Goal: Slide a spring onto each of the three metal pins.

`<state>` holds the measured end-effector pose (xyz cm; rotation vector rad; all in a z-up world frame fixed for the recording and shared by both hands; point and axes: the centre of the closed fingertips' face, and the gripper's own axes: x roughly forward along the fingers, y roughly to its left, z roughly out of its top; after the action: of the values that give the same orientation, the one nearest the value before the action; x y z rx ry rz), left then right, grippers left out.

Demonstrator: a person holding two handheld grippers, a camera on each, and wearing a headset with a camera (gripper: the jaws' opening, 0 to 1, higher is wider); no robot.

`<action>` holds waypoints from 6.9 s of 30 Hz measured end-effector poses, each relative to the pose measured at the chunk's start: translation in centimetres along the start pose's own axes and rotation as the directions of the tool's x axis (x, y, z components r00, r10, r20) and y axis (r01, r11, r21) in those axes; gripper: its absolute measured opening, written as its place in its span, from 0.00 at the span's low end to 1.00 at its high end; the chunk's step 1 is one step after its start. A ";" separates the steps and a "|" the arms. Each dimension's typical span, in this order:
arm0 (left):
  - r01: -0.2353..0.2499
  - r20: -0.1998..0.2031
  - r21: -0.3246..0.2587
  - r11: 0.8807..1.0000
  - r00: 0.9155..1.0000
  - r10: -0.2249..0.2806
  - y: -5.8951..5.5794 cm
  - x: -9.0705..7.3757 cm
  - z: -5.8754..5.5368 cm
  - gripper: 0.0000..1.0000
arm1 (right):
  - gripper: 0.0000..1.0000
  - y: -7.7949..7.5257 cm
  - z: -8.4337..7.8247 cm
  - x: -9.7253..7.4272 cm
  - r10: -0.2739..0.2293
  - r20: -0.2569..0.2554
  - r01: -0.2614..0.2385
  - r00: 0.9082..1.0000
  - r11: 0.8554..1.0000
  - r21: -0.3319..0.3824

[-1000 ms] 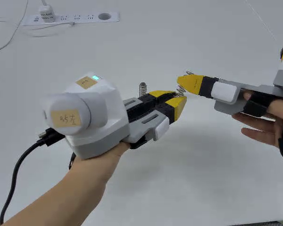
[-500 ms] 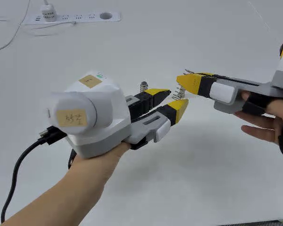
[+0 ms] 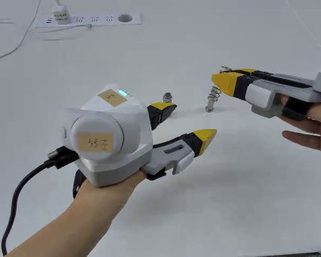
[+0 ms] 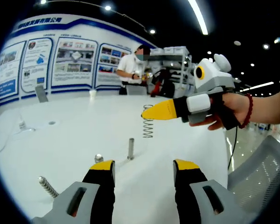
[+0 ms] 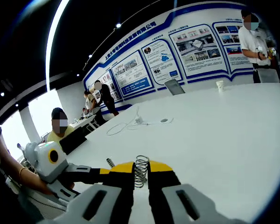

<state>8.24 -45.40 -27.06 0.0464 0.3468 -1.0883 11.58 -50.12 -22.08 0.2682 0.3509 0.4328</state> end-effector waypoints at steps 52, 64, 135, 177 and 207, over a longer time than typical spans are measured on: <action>-0.297 -0.003 -0.006 0.955 0.955 0.297 7.0 -6.5 -0.6 1.00 | 0.12 -5.3 -1.0 3.6 -0.132 0.008 0.130 0.991 0.954 -0.269; -0.321 -0.014 -0.045 0.946 0.947 0.320 7.7 -7.3 -1.2 0.97 | 0.12 -5.3 -1.3 3.8 -0.134 0.020 0.135 0.991 0.965 -0.223; -0.317 -0.034 -0.058 0.947 0.948 0.315 8.1 -7.8 -1.8 0.88 | 0.12 -5.3 -6.9 4.4 -0.194 -0.096 0.158 0.976 0.942 -0.296; -0.278 -0.075 -0.094 0.956 0.959 0.272 8.6 -8.8 -1.8 1.00 | 0.53 -2.2 -5.3 1.7 -0.129 -0.170 0.081 0.977 0.961 -0.264; -0.270 -0.089 -0.078 0.960 0.961 0.263 8.4 -11.4 -1.0 1.00 | 0.85 0.3 -5.8 -2.2 -0.080 -0.237 0.019 0.968 0.968 -0.251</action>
<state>10.57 -31.51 -25.68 0.0544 0.4458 -0.8036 7.35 -49.82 -26.65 -0.0396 0.5407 0.4563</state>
